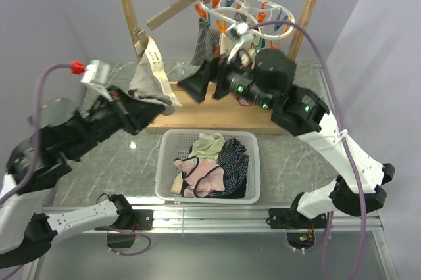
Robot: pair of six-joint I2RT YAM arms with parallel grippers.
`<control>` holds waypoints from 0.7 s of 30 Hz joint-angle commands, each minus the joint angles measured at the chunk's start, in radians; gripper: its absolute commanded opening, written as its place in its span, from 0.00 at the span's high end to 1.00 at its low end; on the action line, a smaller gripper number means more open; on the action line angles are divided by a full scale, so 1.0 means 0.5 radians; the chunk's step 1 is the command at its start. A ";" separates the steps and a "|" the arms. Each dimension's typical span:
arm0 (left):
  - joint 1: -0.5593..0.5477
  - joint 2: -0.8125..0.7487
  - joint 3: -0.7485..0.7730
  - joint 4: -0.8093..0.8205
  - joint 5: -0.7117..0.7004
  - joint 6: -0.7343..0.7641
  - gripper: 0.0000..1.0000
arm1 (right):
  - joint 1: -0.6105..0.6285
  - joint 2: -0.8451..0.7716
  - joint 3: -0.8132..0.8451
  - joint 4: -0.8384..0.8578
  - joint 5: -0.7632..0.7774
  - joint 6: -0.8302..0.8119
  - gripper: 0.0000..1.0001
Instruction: Remove the underwear clipped to the hanger
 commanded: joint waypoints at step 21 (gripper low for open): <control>-0.009 0.390 0.176 -0.031 0.117 0.046 0.99 | 0.910 -0.434 -1.417 1.404 1.529 -1.279 0.00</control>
